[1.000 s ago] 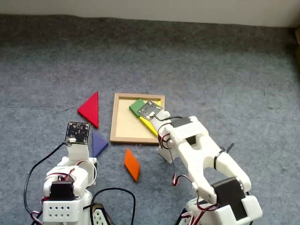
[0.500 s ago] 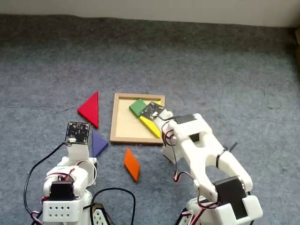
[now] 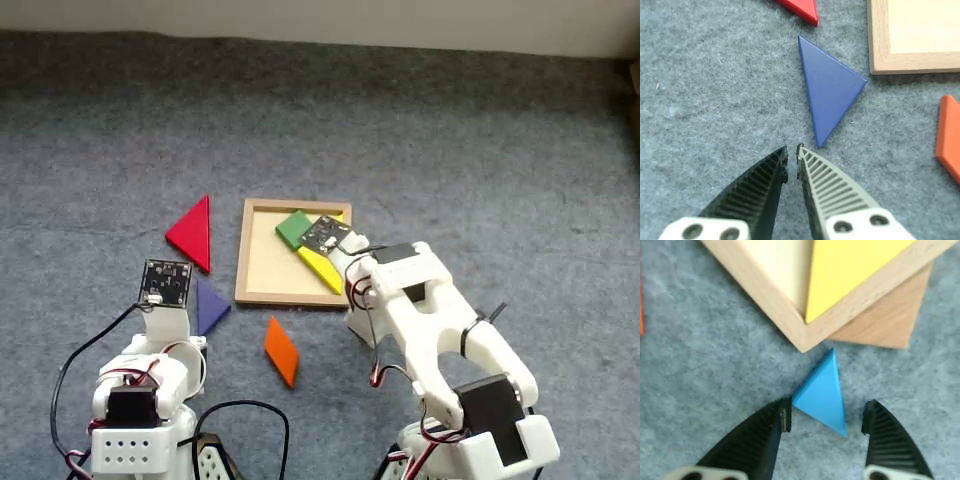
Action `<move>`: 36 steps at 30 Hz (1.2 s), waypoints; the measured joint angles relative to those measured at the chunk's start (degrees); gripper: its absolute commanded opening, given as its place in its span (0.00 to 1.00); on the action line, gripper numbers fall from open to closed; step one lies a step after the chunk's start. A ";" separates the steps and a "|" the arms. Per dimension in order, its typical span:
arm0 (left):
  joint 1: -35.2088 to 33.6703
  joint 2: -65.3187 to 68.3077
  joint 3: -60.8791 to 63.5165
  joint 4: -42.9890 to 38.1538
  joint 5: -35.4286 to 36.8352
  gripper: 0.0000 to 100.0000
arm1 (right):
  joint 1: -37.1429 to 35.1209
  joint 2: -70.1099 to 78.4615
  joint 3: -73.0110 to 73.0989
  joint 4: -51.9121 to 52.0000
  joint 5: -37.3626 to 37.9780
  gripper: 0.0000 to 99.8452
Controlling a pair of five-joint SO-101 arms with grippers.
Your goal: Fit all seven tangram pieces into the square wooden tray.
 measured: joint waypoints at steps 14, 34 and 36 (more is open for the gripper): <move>0.00 0.00 0.00 0.00 0.00 0.05 | 0.79 -0.09 -0.18 -0.88 -0.09 0.10; 0.00 0.00 0.00 0.00 0.00 0.05 | 0.97 0.09 -2.29 4.57 -4.92 0.23; 0.00 0.00 0.00 0.00 0.00 0.05 | 0.97 0.09 -2.64 4.84 -6.24 0.23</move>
